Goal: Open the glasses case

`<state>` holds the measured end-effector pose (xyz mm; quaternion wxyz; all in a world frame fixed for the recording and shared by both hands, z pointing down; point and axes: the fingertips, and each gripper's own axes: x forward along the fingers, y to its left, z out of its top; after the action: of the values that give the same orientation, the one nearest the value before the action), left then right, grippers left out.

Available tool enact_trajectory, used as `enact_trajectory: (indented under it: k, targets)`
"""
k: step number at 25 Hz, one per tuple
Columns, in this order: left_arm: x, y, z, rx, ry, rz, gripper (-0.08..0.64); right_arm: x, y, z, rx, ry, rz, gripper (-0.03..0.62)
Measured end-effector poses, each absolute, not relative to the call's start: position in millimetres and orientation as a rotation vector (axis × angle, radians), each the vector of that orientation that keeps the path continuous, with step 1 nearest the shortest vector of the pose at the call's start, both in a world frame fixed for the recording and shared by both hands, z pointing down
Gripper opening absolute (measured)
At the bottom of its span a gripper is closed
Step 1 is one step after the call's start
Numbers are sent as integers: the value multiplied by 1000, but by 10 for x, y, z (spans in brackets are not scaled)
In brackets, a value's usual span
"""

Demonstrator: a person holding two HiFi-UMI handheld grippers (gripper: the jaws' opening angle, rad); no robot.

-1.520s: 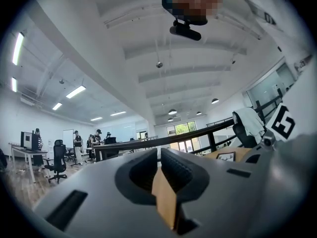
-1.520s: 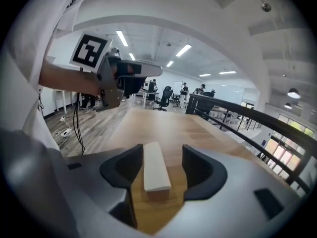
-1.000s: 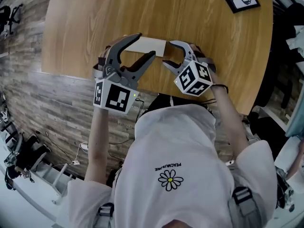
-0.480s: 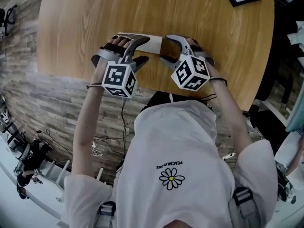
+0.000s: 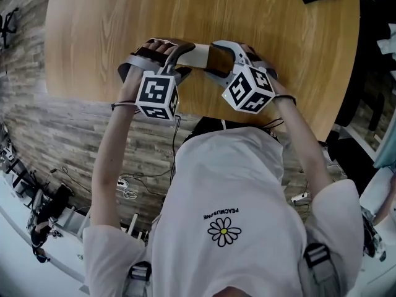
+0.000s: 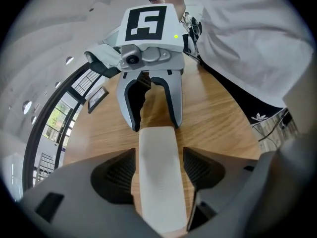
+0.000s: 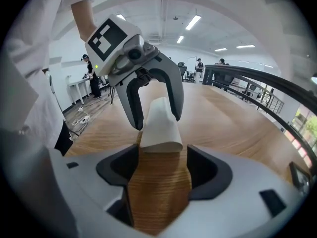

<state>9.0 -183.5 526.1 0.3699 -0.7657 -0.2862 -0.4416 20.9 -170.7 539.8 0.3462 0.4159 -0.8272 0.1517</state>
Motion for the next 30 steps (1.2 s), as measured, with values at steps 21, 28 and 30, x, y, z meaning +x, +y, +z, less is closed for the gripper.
enact_trajectory:
  k: [21, 28, 30]
  targets:
    - [154, -1820, 5295, -2013, -863, -1277, 267, 191, -1733, 5430, 989, -2188, 355, 275]
    - [153, -1820, 5273, -2033, -927, -1324, 267, 188, -1729, 5417, 990, -2196, 364, 273]
    - [153, -1827, 5273, -2038, -944, -1338, 267, 189, -1734, 5417, 991, -2201, 370, 273]
